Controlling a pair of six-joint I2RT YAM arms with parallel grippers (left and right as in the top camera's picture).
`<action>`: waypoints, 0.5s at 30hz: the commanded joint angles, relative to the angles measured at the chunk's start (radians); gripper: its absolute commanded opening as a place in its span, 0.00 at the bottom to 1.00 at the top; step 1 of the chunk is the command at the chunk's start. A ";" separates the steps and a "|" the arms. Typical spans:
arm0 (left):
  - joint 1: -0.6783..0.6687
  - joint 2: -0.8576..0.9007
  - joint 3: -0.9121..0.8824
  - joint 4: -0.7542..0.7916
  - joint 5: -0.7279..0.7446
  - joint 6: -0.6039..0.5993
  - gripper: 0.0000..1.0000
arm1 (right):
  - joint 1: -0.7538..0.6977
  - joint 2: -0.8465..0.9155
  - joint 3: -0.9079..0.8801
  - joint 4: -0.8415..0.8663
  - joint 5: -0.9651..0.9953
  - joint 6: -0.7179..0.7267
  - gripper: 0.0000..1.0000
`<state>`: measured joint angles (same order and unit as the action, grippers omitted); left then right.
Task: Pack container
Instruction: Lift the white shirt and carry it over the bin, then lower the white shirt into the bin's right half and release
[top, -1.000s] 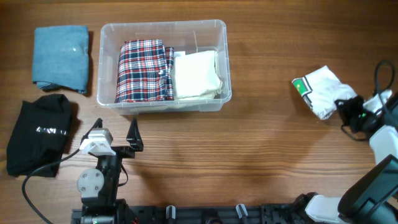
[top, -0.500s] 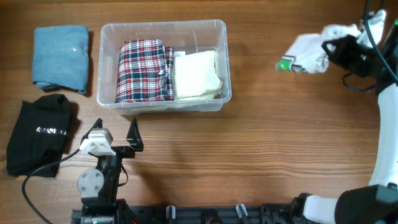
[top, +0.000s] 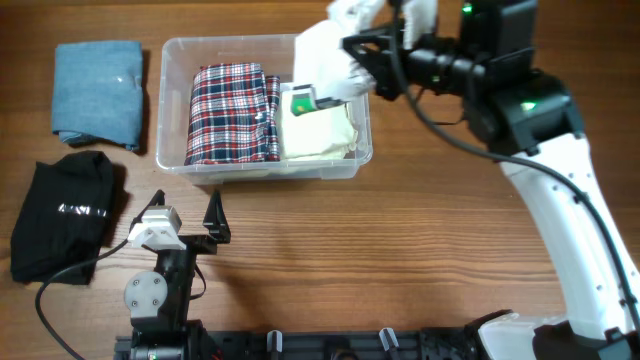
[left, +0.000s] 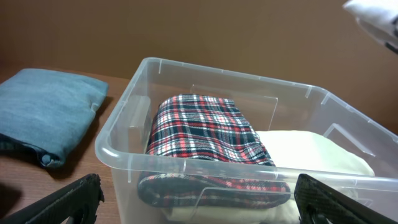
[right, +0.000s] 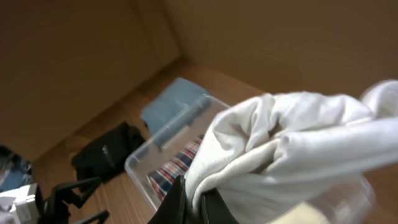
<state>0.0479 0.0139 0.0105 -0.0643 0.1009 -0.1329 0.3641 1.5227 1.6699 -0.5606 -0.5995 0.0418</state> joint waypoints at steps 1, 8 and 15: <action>0.005 -0.007 -0.005 -0.005 -0.009 -0.005 1.00 | 0.072 0.076 0.026 0.089 -0.031 -0.054 0.04; 0.005 -0.007 -0.005 -0.005 -0.009 -0.005 1.00 | 0.102 0.280 0.026 0.175 -0.105 -0.058 0.04; 0.005 -0.007 -0.005 -0.005 -0.009 -0.005 1.00 | 0.091 0.357 0.026 0.183 -0.095 -0.066 0.04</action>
<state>0.0479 0.0139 0.0105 -0.0643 0.1009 -0.1329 0.4641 1.8500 1.6707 -0.3920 -0.6659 -0.0025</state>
